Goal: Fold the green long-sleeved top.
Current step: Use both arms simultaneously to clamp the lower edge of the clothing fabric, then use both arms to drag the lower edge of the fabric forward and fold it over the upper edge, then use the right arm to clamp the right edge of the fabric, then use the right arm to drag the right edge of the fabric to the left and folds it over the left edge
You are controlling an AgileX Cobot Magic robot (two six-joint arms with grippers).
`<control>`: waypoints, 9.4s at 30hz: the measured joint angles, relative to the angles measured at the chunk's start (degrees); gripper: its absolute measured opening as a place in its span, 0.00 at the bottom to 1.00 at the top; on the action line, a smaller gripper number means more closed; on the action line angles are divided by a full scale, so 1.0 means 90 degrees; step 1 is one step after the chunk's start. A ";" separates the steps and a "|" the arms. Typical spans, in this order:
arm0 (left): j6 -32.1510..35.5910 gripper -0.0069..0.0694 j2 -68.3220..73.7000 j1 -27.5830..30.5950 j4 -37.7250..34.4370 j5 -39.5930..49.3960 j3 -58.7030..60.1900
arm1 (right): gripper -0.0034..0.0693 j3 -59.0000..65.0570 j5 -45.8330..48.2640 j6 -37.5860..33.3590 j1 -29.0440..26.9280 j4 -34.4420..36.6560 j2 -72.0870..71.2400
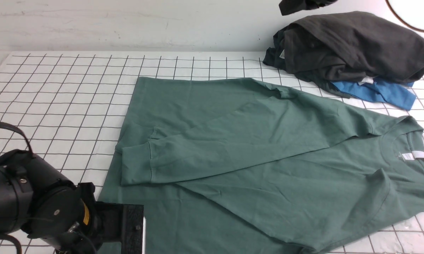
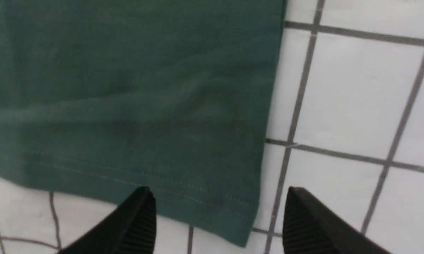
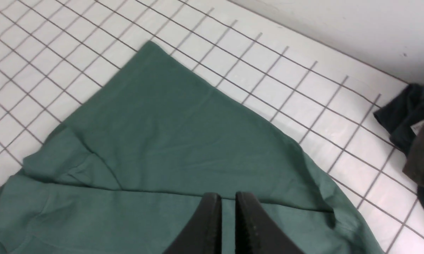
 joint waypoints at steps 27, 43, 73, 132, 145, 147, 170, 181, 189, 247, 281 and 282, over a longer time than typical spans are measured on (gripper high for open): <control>-0.2780 0.08 -0.0077 -0.0021 0.0318 -0.0032 -0.0031 | 0.13 0.4064 -0.0212 -0.1659 0.0149 -0.0195 -0.3411; -0.4103 0.08 -0.1198 -0.0021 0.0810 0.0230 -0.0302 | 0.55 1.0488 -0.2800 -0.3136 0.0141 -0.4049 -0.3950; -0.4178 0.09 -0.1629 -0.0021 0.0771 0.0351 -0.0302 | 0.48 1.2077 -0.3805 0.0025 -0.0123 -0.6268 -0.4667; -0.4379 0.09 -0.1881 -0.0021 0.0472 0.0304 -0.0302 | 0.58 1.1526 -0.5179 0.0007 -0.0406 -0.6036 -0.3830; -0.5725 0.09 -0.1881 -0.0021 0.0790 0.0048 -0.0513 | 0.04 1.1058 -0.4924 0.1309 -0.0401 -0.6100 -0.4183; -0.6213 0.09 -0.1881 -0.0021 0.1107 -0.0046 -0.0679 | 0.04 1.0754 -0.4702 0.1538 -0.0401 -0.6100 -0.4230; -0.8554 0.24 0.4342 0.1722 0.2769 -0.0538 -0.7942 | 0.08 0.4266 -0.3663 0.3040 -0.0635 -0.5474 -0.0082; -0.6257 0.69 0.6653 0.1831 0.1319 0.2979 -1.2011 | 0.27 0.2708 -0.1918 0.2822 -0.0397 -0.4691 0.0408; -0.4664 0.39 0.6487 0.1810 -0.0955 0.3561 -1.2371 | 0.07 0.2604 -0.1652 -0.1653 -0.0107 -0.0335 0.1076; -0.4692 0.08 -0.3419 0.1774 -0.1057 0.0512 -0.0054 | 0.58 0.4227 -0.0802 0.2092 -0.2915 -0.2002 0.0598; -0.4696 0.08 -0.3025 0.1774 -0.1636 0.0480 -0.0054 | 0.08 0.2587 -0.1529 0.1822 0.0938 -0.1345 -0.0882; -0.4696 0.08 -0.3025 0.1774 -0.1642 0.0480 -0.0054 | 0.08 0.2587 -0.1833 0.1822 0.1275 -0.1261 -0.0649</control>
